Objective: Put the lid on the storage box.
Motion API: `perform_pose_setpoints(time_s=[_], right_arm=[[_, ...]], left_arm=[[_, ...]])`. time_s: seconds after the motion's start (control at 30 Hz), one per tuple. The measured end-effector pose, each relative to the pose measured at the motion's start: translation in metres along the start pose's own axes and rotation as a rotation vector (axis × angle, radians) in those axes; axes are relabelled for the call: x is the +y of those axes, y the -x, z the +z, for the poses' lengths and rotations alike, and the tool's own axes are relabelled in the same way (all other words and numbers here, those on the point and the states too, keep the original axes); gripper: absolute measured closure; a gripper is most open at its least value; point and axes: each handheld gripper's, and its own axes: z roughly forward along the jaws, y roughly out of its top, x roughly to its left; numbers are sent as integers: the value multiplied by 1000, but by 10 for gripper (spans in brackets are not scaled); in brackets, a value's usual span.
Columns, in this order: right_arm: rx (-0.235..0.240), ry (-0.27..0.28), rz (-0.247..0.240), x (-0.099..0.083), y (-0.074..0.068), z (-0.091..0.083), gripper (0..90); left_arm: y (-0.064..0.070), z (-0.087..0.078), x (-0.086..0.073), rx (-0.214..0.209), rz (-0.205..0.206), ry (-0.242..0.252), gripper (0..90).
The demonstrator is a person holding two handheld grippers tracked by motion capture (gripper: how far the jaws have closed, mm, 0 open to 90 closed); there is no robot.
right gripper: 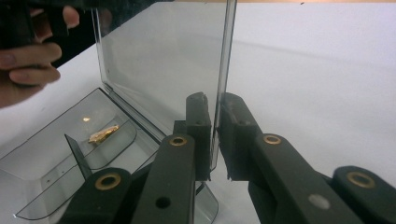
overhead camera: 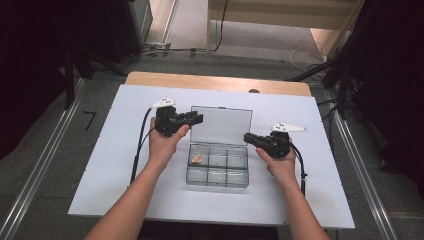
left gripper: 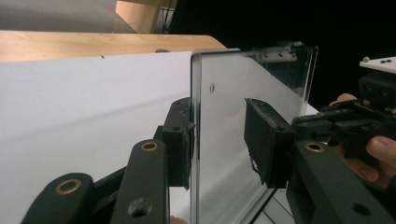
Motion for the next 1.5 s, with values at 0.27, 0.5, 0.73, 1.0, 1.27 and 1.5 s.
perform_pose_setpoints(time_s=[0.27,0.5,0.73,1.0,1.27,1.5], right_arm=[[-23,3,-39,0,-4,-2,797],[-23,-49,-1,13,-11,-5,674],[-48,-16,-7,37,-25,-21,585],[-80,19,-41,55,-44,-33,582],[-80,30,-53,49,-48,-37,652],[-89,31,-86,41,-57,-40,649]], left_arm=[[3,-4,0,-5,-1,14,660],[8,-14,-6,-43,17,30,663],[14,-21,-9,-60,51,40,652],[19,-27,-13,-75,66,45,640],[24,-33,-18,-93,73,43,625],[29,-39,-20,-100,91,16,586]])
